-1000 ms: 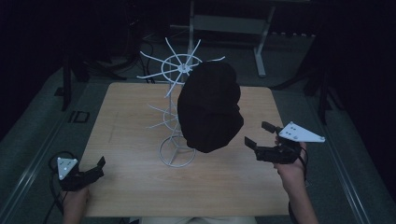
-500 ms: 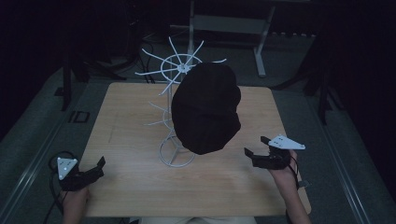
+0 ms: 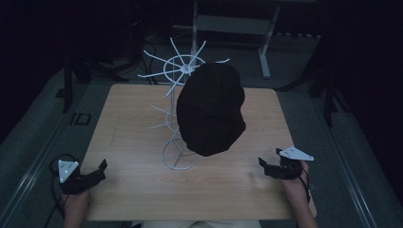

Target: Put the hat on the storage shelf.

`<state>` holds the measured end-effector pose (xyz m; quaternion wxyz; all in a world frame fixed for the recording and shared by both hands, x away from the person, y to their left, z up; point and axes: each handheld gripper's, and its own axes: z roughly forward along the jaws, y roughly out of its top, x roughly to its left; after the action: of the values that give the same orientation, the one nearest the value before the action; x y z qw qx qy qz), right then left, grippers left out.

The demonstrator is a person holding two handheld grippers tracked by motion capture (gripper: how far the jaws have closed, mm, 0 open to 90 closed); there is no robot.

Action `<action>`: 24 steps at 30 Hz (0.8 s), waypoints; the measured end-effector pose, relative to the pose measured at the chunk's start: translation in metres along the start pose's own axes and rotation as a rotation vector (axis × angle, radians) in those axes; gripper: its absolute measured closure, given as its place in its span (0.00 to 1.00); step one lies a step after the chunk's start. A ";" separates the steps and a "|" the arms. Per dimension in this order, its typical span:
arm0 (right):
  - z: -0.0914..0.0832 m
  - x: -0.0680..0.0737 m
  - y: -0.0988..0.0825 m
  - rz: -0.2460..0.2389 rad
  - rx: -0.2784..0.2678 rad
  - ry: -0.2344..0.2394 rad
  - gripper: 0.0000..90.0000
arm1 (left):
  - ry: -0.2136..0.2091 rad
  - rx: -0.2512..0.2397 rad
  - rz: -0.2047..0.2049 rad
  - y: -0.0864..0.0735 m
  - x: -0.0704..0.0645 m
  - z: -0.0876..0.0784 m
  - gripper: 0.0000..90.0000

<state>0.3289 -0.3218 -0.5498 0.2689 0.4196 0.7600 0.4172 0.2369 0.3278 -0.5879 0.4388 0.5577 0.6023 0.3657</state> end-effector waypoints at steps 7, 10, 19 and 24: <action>-0.006 -0.011 -0.015 0.006 0.040 -0.139 0.15 | 0.000 0.001 -0.002 0.000 0.000 0.000 0.02; -0.009 -0.017 -0.021 0.031 0.048 -0.191 0.14 | 0.000 0.001 -0.001 0.000 0.000 0.000 0.02; -0.017 -0.033 -0.034 0.097 0.035 -0.312 0.14 | 0.000 0.001 -0.002 0.000 0.000 0.000 0.02; -0.018 -0.038 -0.037 0.115 0.045 -0.345 0.15 | -0.001 0.000 -0.002 0.000 0.000 0.000 0.02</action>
<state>0.3196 -0.3732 -0.5699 0.3616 0.5336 0.6864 0.3367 0.2369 0.3282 -0.5880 0.4396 0.5571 0.6026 0.3651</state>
